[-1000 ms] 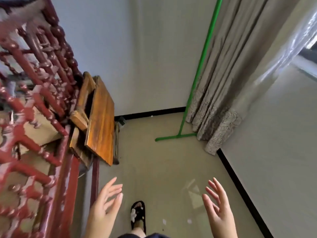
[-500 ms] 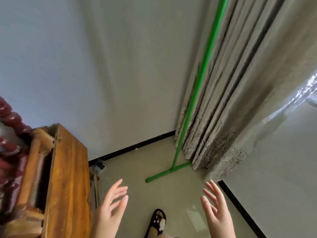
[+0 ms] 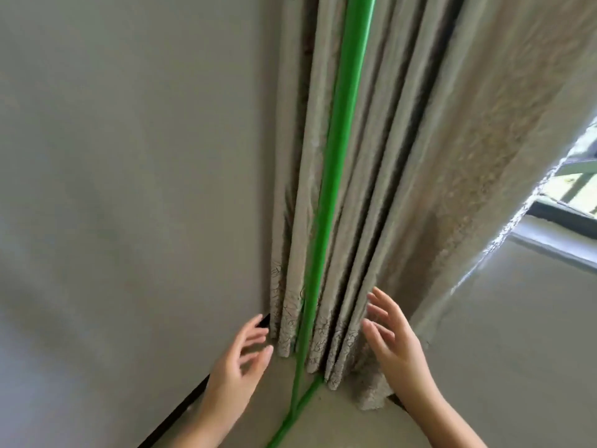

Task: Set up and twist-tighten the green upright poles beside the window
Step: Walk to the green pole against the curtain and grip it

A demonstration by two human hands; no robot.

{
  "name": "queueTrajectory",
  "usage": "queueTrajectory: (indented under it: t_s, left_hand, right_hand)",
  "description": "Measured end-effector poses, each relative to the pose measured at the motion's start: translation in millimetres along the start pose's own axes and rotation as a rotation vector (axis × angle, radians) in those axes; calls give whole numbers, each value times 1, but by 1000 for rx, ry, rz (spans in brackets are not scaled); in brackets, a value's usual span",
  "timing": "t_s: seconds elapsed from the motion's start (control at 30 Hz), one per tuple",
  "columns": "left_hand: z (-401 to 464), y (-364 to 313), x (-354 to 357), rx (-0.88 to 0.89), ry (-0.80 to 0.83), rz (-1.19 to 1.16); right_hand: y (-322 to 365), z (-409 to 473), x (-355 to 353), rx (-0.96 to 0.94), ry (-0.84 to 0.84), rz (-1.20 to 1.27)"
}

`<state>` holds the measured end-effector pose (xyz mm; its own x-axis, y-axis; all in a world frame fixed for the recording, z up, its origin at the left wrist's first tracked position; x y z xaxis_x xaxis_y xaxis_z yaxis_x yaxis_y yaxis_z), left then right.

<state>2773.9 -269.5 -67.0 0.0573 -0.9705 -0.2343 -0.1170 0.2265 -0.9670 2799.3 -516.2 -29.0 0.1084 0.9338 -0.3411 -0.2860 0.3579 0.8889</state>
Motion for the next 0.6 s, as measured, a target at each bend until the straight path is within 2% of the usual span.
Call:
queueTrajectory:
  t_s: [0.17, 0.3, 0.37, 0.47, 0.53, 0.6]
  left_hand:
    - [126, -70, 38, 147, 387, 98]
    - [165, -109, 77, 183, 785, 142]
    - [172, -111, 96, 199, 943, 200]
    - [190, -89, 116, 72, 971, 220]
    - [197, -70, 126, 70, 912, 294]
    - [201, -63, 125, 68, 845, 273]
  right_hand:
    - [50, 85, 27, -53, -155, -74]
    - [87, 130, 54, -17, -252, -87]
    - [96, 142, 60, 36, -377, -76]
    - [99, 147, 63, 82, -616, -9]
    - [98, 149, 64, 103, -738, 41]
    - [97, 152, 65, 121, -800, 67]
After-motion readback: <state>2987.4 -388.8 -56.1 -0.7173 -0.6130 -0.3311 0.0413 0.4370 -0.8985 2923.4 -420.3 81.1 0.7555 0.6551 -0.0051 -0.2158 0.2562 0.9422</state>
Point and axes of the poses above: each hand's wrist, its own z-axis towards the middle knuckle, its own x-axis out of the palm, y = z × x, the point moved 6 cm from there along z, towards the middle knuckle, and after that the axes turned 8 degrees about -x, right-handed, at the moved point
